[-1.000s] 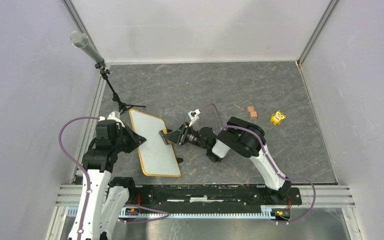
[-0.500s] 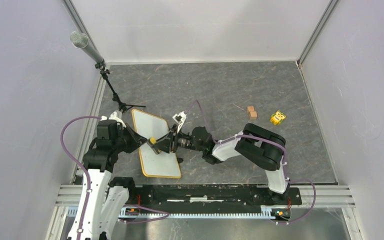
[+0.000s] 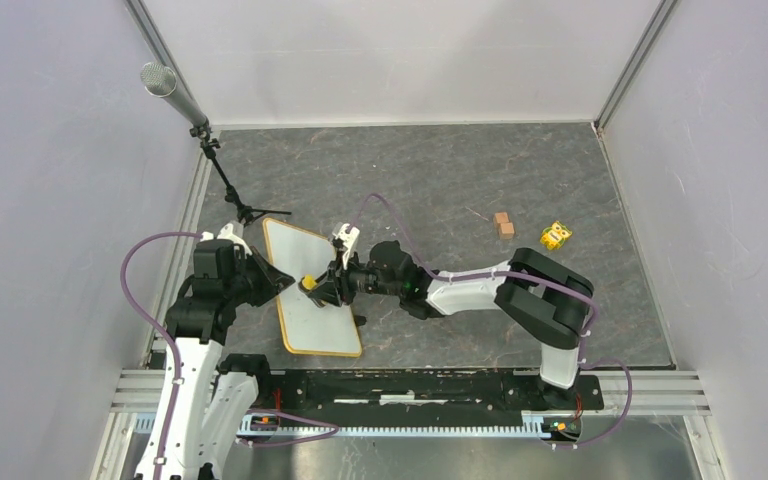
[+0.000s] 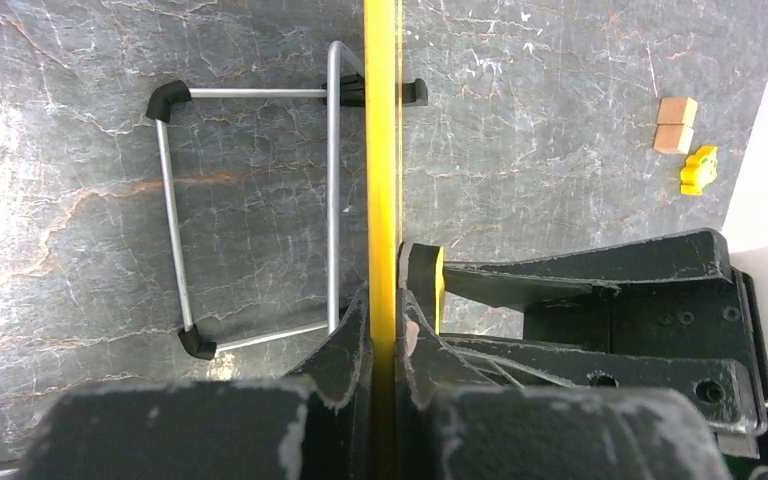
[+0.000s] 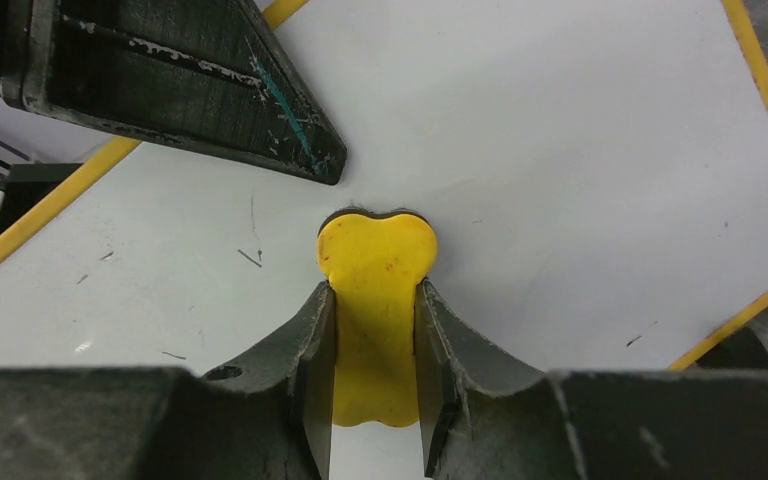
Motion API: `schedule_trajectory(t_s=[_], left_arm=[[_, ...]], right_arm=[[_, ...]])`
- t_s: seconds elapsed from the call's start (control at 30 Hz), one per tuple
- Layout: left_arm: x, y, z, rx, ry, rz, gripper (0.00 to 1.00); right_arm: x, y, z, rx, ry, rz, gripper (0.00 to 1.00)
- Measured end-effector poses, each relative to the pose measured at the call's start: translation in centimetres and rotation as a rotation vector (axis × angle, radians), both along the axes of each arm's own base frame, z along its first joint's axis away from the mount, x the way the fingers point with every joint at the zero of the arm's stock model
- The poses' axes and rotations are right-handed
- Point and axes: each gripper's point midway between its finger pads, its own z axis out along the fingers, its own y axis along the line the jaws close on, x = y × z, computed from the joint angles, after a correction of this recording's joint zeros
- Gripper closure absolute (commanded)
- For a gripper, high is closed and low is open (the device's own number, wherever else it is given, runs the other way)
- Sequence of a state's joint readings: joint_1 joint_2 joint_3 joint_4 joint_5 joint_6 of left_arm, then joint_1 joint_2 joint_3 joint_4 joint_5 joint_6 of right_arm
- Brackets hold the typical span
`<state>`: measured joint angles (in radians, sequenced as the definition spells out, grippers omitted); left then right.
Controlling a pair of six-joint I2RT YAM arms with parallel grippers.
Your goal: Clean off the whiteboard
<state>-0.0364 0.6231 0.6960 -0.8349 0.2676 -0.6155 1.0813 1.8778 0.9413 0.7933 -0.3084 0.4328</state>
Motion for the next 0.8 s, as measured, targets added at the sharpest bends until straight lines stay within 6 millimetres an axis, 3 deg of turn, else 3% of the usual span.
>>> schedule_trajectory(t_s=[0.17, 0.33, 0.47, 0.63, 0.8], left_arm=[[0.0, 0.1, 0.0, 0.003, 0.001, 0.004, 0.98], [-0.1, 0.1, -0.1, 0.003, 0.002, 0.002, 0.98], [-0.1, 0.0, 0.0, 0.001, 0.002, -0.002, 0.98], [-0.1, 0.0, 0.0, 0.0, 0.001, -0.003, 0.98], [-0.1, 0.0, 0.0, 0.0, 0.0, -0.004, 0.98]], right_arm=[[-0.5, 0.5, 0.7, -0.055, -0.076, 0.005, 0.75], [-2.8, 1.4, 2.8, -0.01, -0.123, 0.055, 0.75], [-3.3, 1.4, 3.1, 0.027, -0.12, 0.064, 0.74], [-2.5, 0.4, 1.7, 0.064, -0.038, 0.063, 0.75], [-0.3, -1.8, -2.3, 0.0, 0.063, 0.004, 0.75]])
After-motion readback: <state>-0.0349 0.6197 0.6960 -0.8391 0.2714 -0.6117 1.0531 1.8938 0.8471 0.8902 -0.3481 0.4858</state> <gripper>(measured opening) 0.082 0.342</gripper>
